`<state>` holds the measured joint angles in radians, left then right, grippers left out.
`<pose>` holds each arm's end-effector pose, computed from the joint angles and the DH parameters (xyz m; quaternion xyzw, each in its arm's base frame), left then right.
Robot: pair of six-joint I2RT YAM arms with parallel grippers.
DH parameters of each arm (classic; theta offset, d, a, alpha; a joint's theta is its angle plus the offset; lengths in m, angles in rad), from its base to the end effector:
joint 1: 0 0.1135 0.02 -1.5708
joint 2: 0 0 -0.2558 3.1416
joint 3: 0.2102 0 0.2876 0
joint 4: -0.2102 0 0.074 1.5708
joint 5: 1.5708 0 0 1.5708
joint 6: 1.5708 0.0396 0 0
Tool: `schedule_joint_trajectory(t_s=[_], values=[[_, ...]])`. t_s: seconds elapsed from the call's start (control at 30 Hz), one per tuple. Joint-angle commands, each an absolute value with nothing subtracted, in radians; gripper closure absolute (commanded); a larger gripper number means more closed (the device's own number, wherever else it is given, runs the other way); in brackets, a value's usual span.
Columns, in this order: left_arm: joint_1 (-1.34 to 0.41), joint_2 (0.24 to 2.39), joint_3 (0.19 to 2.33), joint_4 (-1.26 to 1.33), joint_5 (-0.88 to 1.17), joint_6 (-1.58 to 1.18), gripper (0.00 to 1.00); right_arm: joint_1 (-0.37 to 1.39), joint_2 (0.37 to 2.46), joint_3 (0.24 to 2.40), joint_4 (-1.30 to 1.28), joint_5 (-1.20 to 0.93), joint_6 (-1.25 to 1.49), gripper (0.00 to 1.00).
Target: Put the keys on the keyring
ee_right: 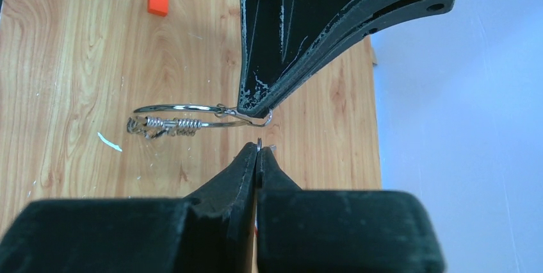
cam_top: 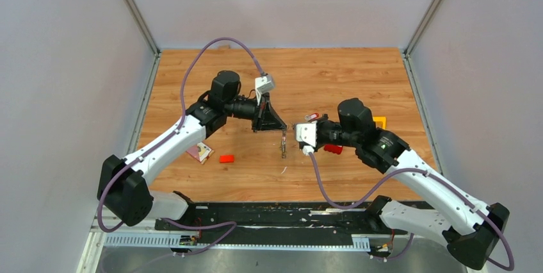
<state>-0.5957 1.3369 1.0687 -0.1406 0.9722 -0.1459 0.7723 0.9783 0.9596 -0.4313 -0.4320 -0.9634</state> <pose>0.2599 -0.2157 0.3074 0.4148 0.6633 -0.5398 0.3108 0.1736 0.1923 0.3326 -0.7049 0.4480 0.1312 0.5341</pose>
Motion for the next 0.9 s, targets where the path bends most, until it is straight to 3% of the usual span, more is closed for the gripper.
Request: schedule_joint_trajectory(t_s=[0.0,0.33,0.87], values=[[-0.601,1.304,1.111,-0.063,1.011,-0.218,1.00,0.782,0.957,0.971,-0.396,-0.432,-0.968,1.00],[-0.600,1.334,1.109,0.072,1.022,-0.364,1.00,0.788,0.922,0.981,-0.398,-0.449,-0.941,1.00],[-0.607,1.342,1.079,0.107,1.027,-0.382,1.00,0.789,0.930,0.996,-0.376,-0.425,-0.899,1.00]])
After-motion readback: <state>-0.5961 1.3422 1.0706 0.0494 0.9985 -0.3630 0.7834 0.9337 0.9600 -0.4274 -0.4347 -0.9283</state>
